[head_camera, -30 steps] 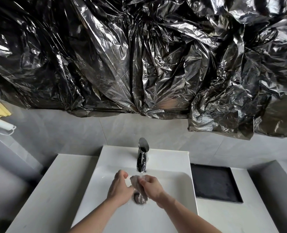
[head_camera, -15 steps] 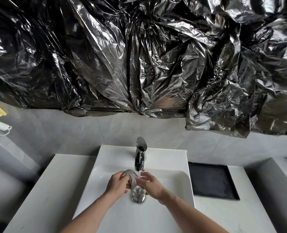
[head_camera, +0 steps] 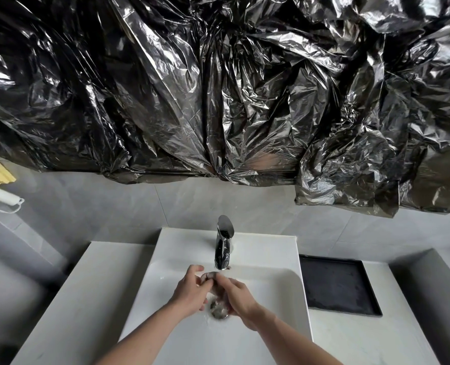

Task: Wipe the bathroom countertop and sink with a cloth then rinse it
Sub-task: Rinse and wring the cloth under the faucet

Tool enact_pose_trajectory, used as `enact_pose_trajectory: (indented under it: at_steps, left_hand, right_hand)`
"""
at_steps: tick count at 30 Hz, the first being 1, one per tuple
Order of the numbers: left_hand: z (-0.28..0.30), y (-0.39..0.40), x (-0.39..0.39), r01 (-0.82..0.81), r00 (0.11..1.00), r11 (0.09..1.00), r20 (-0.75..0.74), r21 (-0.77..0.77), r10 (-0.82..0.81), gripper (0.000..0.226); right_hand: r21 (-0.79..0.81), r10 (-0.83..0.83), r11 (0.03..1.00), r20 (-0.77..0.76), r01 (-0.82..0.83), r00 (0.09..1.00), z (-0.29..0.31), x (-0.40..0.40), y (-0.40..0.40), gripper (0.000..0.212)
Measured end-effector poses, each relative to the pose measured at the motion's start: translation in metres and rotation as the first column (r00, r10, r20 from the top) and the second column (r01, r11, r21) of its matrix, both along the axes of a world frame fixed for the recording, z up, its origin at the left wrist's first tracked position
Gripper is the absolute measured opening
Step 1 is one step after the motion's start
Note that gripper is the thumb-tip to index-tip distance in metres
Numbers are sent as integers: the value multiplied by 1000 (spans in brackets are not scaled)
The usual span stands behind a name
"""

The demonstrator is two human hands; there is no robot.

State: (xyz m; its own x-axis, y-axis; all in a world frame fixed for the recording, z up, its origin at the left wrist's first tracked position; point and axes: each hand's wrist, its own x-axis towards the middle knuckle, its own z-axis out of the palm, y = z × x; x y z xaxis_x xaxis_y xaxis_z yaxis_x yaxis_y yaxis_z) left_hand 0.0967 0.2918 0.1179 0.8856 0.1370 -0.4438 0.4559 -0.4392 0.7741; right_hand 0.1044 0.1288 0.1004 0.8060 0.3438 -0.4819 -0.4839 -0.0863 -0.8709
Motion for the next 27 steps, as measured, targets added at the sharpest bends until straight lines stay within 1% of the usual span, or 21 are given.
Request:
enact_pose_trajectory:
  at_steps: [1, 2, 4, 6, 8, 10, 11, 13, 15, 16, 19, 20, 21, 23, 25, 27]
  left_hand:
    - [-1, 0, -1, 13, 1000, 999, 8, -43, -13, 25]
    - [-2, -1, -1, 38, 999, 997, 12, -67, -37, 20]
    - [-4, -2, -2, 72, 997, 995, 13, -76, -71, 10]
    - [-2, -5, -2, 67, 998, 993, 21, -96, -65, 15]
    - [1, -9, 0, 47, 999, 990, 16, -130, -46, 19]
    - [2, -14, 4, 67, 998, 987, 15, -149, -65, 24]
    - [3, -15, 6, 95, 995, 984, 14, -149, -94, 26]
    - [8, -16, 8, 183, 983, 974, 8, -133, -184, 34]
    - [14, -15, 9, 282, 959, 952, 23, -119, -281, 49]
    - [16, -13, 9, 306, 952, 944, 29, -125, -305, 53]
    - [7, 0, 9, 251, 968, 961, 52, -114, -247, 47]
    - [2, 5, 7, 227, 972, 971, 79, -80, -221, 49]
    - [-2, 9, 5, 211, 971, 978, 114, -5, -209, 52]
    - [0, 15, -2, 226, 945, 957, 199, 180, -261, 57]
    - [6, 17, -9, 308, 889, 887, 227, 343, -397, 61]
    - [9, 16, -13, 413, 822, 783, 180, 465, -541, 66]
  right_hand:
    - [-20, 14, 1000, 9, -14, 1000, 3, -1, -2, 46]
    - [-29, 26, 999, 23, -26, 999, 2, -1, -6, 47]
    - [-50, 42, 998, 47, -39, 998, 1, 0, -10, 50]
    - [-61, 80, 995, 62, -77, 995, 0, 1, -13, 50]
    - [-38, 108, 994, 72, -105, 992, 2, 2, -13, 48]
    - [5, 92, 996, 52, -92, 994, 6, 3, -13, 59]
    - [19, 95, 995, 48, -96, 994, 8, 3, -14, 57]
    - [-6, 139, 990, 43, -139, 989, 12, 2, -17, 44]
    - [-35, 173, 984, 1, -173, 985, 14, 1, -22, 41]
    - [-46, 189, 981, -9, -189, 982, 13, 2, -24, 38]
    - [-61, 220, 973, -46, -223, 974, 11, 6, -24, 15]
    - [-94, 213, 972, -43, -216, 976, 11, 7, -23, 16]
    - [-134, 201, 970, -36, -204, 979, 11, 9, -21, 18]
    - [-206, 195, 960, -2, -191, 981, 12, 11, -18, 14]
    - [-230, 213, 951, 7, -205, 977, 15, 13, -15, 21]
    - [-252, 263, 934, 12, -252, 965, 17, 14, -12, 21]
